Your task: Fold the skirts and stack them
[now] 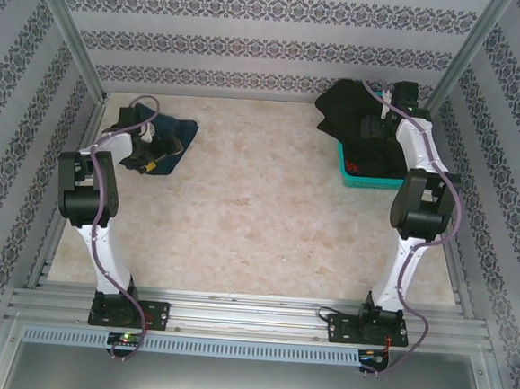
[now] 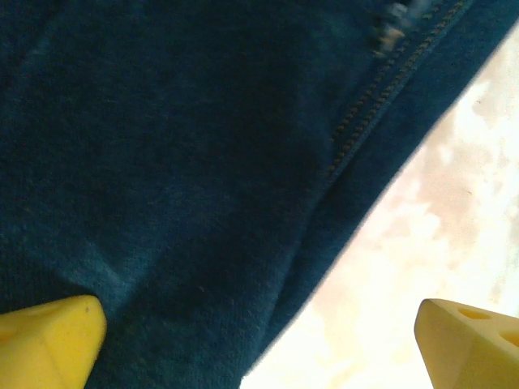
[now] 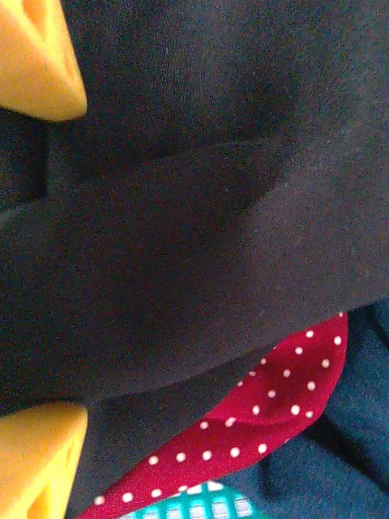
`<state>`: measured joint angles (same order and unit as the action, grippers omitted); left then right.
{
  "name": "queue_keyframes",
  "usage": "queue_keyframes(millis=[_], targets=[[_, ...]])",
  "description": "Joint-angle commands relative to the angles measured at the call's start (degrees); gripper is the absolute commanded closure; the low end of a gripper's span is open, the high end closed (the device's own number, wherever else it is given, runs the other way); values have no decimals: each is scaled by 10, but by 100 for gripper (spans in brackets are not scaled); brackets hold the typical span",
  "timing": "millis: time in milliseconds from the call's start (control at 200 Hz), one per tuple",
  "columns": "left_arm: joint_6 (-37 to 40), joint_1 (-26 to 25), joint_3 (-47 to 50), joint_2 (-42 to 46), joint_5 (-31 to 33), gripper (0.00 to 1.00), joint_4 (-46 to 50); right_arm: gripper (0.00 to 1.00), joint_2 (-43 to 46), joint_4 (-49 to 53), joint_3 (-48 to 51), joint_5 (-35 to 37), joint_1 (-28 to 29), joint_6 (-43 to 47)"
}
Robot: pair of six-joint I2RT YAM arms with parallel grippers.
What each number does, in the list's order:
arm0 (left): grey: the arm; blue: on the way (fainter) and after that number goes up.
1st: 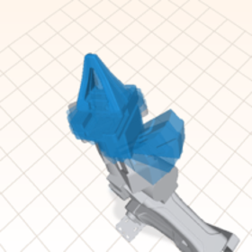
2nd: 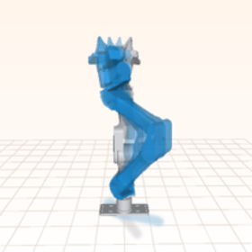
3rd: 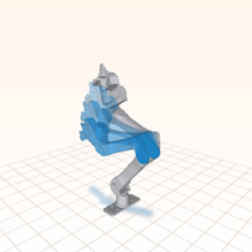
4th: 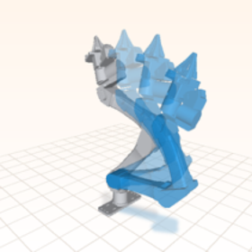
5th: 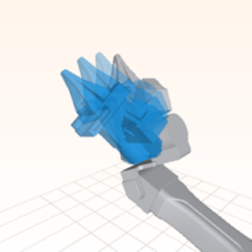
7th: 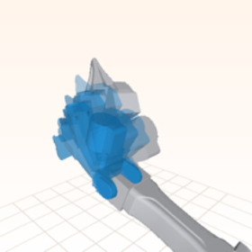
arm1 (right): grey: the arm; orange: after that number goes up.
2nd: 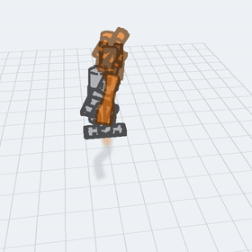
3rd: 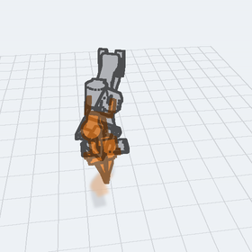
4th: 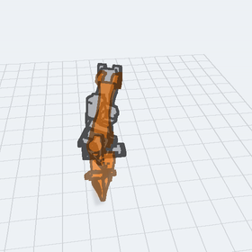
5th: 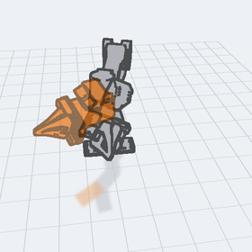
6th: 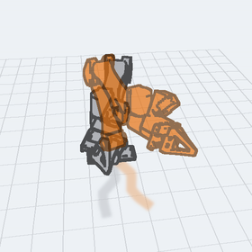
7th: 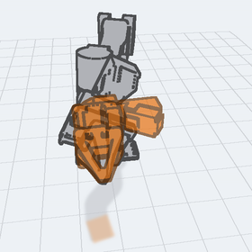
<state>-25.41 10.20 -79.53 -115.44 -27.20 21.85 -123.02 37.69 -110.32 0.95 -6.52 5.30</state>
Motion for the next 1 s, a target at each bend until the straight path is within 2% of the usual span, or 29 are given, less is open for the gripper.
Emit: queue_keyframes(millis=[0,60,115,170,260,420,510,634,739,894,994], targets=[[-64,-30,-1,-15,-57,0,-66,32,-12,31,-24,17,1,25],[-76,-47,7,-13,-60,0,-75,53,-4,18,-11,8,2,22],[-83,-62,14,-6,-42,0,-78,68,7,3,6,0,3,23],[-94,-69,15,-6,-13,0,-77,82,19,-10,17,2,5,26],[-117,-68,9,-26,-8,0,-87,100,45,-33,37,15,11,36],[-102,-68,-22,-12,1,0,-54,100,135,-61,65,62,31,35],[-89,-68,-26,24,-6,0,-41,100,212,-69,81,56,47,22],[-83,-69,-23,81,-27,0,-23,100,312,-67,102,-37,79,-21],[-89,-69,-5,134,-45,0,-34,100,360,-53,93,-120,127,-67],[-81,-69,3,193,-41,0,-27,100,368,-54,43,-239,204,-151],[-75,-69,1,215,-30,0,-14,100,356,-74,23,-266,230,-196]])
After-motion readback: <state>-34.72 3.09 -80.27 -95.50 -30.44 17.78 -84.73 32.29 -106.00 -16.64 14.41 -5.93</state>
